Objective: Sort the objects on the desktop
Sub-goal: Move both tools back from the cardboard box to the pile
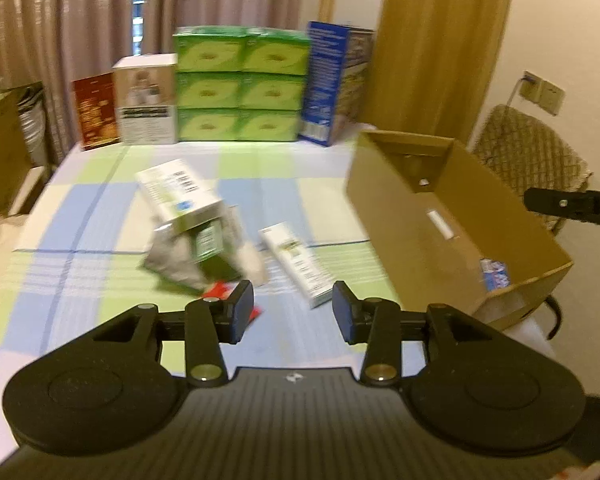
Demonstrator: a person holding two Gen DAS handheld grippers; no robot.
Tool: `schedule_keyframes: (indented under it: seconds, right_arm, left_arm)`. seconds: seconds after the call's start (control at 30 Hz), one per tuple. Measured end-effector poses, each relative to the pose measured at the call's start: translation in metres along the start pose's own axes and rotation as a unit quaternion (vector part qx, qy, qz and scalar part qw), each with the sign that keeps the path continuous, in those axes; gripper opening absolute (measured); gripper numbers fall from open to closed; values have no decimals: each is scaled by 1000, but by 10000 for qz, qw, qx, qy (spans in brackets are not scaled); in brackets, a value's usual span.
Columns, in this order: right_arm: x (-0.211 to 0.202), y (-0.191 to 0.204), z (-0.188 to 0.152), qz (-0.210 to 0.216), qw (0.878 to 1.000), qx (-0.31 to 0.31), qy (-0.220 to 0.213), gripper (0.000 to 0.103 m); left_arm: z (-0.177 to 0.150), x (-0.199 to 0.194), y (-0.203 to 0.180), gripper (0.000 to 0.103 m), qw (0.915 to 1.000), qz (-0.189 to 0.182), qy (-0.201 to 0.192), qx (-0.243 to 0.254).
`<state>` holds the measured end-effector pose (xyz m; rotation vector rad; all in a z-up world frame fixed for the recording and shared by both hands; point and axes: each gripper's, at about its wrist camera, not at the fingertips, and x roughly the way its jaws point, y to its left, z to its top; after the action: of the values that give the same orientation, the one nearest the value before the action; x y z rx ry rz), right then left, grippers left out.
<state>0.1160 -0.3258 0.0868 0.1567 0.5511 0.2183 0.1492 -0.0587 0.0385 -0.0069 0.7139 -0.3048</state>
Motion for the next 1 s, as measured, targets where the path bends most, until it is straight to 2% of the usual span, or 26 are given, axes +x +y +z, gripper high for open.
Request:
schedule_keyframes:
  seconds: [0.17,0.33,0.47,0.73,0.87,1.0]
  right_arm:
    - [4,33,-10,334,9992,-213,55,59]
    - [15,65,-21,651,9963,-521,199,68]
    - [30,83,-33,767,9936,-742,360,75]
    - [78,96,-55,728,9893,-1034,733,78]
    - [108,92,-63,598,9885,-1057,906,78]
    - [134,89,-68,446,9872,-1162,999,78]
  left_arm:
    - [-15,-17,33,46,9995,322,41,-66]
    - [-28,-23,61,53,9982,569,114,-142]
    - [-37,-22,78,66,9969,755,170,-104]
    - [-45,0,99,84,9957,895,216,139]
    - [-46,21,104,89,9958,826,212,330]
    - [-44,42,109,89,9966,647,279,436]
